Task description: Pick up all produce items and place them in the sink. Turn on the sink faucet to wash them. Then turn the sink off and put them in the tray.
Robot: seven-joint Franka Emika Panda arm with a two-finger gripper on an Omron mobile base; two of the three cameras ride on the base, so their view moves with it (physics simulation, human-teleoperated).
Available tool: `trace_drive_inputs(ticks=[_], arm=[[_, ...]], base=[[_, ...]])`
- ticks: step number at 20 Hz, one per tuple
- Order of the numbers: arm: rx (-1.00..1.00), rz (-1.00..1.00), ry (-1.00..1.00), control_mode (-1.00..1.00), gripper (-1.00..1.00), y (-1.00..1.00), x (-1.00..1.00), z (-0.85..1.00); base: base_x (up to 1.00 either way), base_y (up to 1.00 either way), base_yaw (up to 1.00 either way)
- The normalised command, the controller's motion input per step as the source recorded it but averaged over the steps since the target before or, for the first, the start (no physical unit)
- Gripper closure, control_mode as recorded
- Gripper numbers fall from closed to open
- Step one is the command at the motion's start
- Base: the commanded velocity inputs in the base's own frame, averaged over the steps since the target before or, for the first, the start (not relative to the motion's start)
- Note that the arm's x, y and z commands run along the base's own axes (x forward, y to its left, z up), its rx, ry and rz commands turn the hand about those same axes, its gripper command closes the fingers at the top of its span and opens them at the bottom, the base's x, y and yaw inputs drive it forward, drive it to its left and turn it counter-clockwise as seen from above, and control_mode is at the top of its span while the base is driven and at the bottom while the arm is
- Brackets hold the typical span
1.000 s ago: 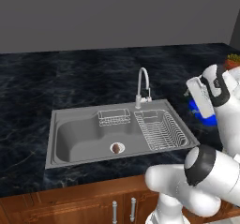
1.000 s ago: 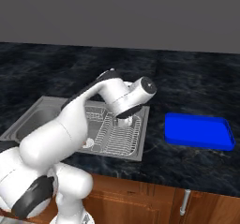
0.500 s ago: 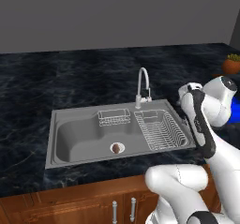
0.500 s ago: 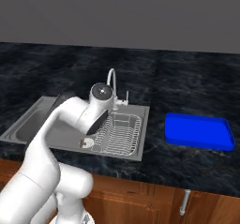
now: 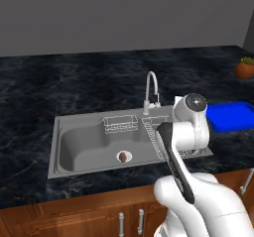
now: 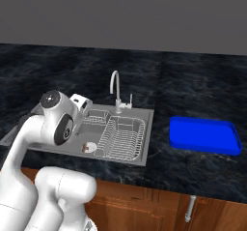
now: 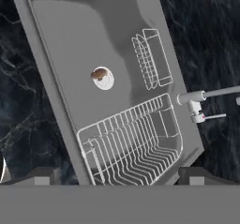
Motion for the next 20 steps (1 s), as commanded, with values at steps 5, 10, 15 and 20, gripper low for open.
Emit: trace_drive_inputs(ticks=[5,10,15,20], arm=[[-0.05,-0.31,0.00,-1.00,-1.00,0.73,-0.02,0.00],[-0.02,-0.22,0.00,-1.00,-1.00,0.56,0.09,0.00],[0.00,-0.17,0.00,-1.00,-1.00,0.32,0.11,0.00],[0.02,-0.17,0.00,-1.00,-1.00,0.21,0.03,0.00]], base=[[0.00,0.00,0.00],[0.00,0.00,0.00],[0.00,0.00,0.00],[0.00,0.00,0.00]])
